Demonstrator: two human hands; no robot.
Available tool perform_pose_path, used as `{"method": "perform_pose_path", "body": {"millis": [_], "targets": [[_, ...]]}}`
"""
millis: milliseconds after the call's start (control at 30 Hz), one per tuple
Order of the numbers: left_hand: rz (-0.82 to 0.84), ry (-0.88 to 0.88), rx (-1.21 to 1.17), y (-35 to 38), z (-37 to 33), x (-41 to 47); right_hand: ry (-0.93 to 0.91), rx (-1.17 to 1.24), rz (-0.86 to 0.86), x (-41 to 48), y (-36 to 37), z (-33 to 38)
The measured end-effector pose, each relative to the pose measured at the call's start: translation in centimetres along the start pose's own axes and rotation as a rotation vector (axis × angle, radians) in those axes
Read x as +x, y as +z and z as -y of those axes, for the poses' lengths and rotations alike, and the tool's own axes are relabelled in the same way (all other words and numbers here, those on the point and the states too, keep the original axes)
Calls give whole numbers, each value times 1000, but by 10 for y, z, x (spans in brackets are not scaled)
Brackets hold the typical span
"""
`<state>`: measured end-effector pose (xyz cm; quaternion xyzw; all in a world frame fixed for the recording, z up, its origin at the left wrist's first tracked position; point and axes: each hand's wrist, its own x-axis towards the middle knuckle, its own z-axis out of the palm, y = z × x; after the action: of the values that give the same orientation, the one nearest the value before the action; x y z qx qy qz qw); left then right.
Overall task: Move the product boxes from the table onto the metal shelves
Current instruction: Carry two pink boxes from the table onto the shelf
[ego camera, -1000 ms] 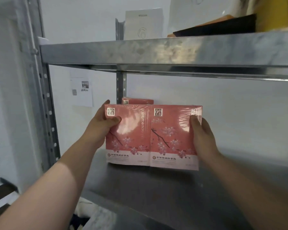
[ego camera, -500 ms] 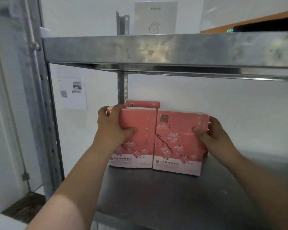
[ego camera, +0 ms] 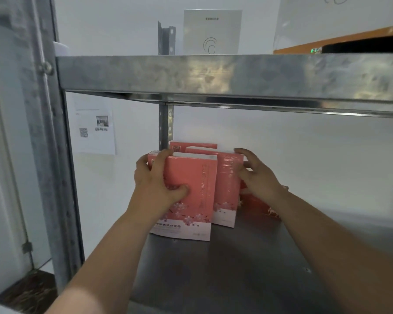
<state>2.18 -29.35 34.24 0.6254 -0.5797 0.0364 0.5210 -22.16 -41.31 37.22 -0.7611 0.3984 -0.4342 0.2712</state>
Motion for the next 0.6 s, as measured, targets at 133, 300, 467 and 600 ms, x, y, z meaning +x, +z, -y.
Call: {"method": "perform_pose_path", "body": {"millis": [133,300,467,600], "targets": [[14,21,13,3,4,-6,35,137,39,19,13,11],[24,41,10,7,7,-11,75,191,62,36,28,16],[16,50,44,9,7,-10,127,272,84,38,37,22],[14,46,53,10,7,-9,122,290,102,38,43,25]]}}
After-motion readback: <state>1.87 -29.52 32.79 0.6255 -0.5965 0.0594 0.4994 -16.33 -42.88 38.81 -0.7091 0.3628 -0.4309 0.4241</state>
